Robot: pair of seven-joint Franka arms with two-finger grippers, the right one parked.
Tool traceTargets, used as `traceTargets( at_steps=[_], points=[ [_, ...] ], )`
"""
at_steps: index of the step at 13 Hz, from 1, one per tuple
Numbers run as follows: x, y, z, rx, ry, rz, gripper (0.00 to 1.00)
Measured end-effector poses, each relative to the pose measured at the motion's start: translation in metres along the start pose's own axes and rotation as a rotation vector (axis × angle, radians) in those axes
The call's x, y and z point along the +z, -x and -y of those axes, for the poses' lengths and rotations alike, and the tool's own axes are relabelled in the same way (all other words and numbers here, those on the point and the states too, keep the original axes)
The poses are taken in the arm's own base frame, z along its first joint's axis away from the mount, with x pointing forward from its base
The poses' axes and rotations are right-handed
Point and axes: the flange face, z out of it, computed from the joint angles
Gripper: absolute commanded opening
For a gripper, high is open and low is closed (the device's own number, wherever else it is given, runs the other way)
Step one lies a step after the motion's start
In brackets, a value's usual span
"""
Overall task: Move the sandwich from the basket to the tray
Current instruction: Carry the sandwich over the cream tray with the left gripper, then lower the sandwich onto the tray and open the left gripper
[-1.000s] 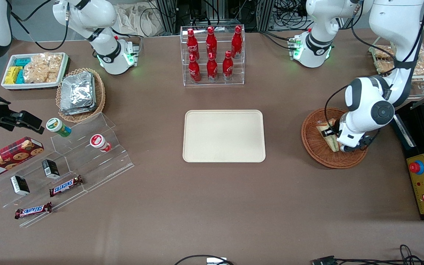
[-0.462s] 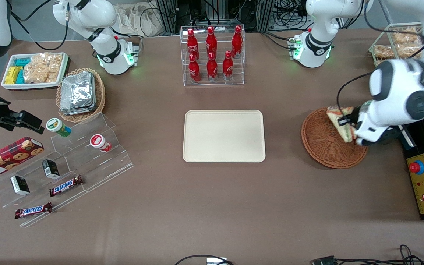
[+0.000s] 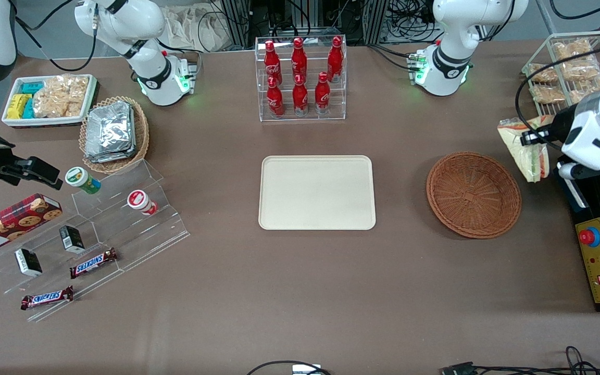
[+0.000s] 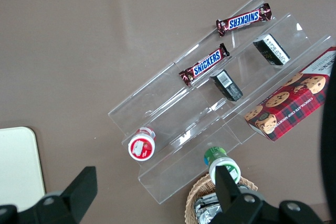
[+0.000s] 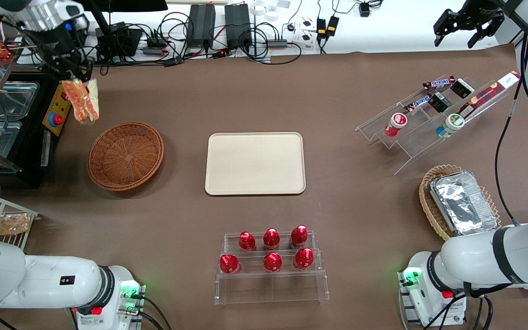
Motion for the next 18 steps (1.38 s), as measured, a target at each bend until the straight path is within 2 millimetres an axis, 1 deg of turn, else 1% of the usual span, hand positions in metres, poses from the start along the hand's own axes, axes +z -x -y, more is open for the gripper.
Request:
traceTargets(
  at_steps=[1,2,4,5,6,7,8,9,10,12,15,16,17,18],
  points=[
    [-0.003,0.007,-0.033,0.020,-0.012,-0.007,0.00],
    [0.001,0.015,-0.077,0.033,-0.029,-0.004,0.00],
    [0.020,0.037,-0.171,0.087,-0.056,0.012,0.00],
    [0.029,0.045,-0.211,0.133,-0.058,0.025,0.00],
    [0.039,0.051,-0.242,0.167,-0.058,0.035,0.00],
    [0.049,0.053,-0.265,0.181,-0.050,0.029,0.00],
    [0.061,0.051,-0.282,0.184,-0.040,0.019,0.00],
    [0.079,0.046,-0.293,0.179,-0.031,0.013,0.00],
    [0.103,0.039,-0.300,0.172,-0.022,0.009,0.00],
    [0.161,0.026,-0.310,0.169,-0.004,-0.003,0.00],
    [0.264,0.012,-0.317,0.177,0.040,-0.063,0.00],
    [0.292,0.008,-0.318,0.175,0.039,-0.074,0.00],
    [0.313,0.003,-0.317,0.181,0.019,-0.088,0.00],
    [0.330,-0.002,-0.318,0.185,-0.004,-0.103,0.00]
  ],
)
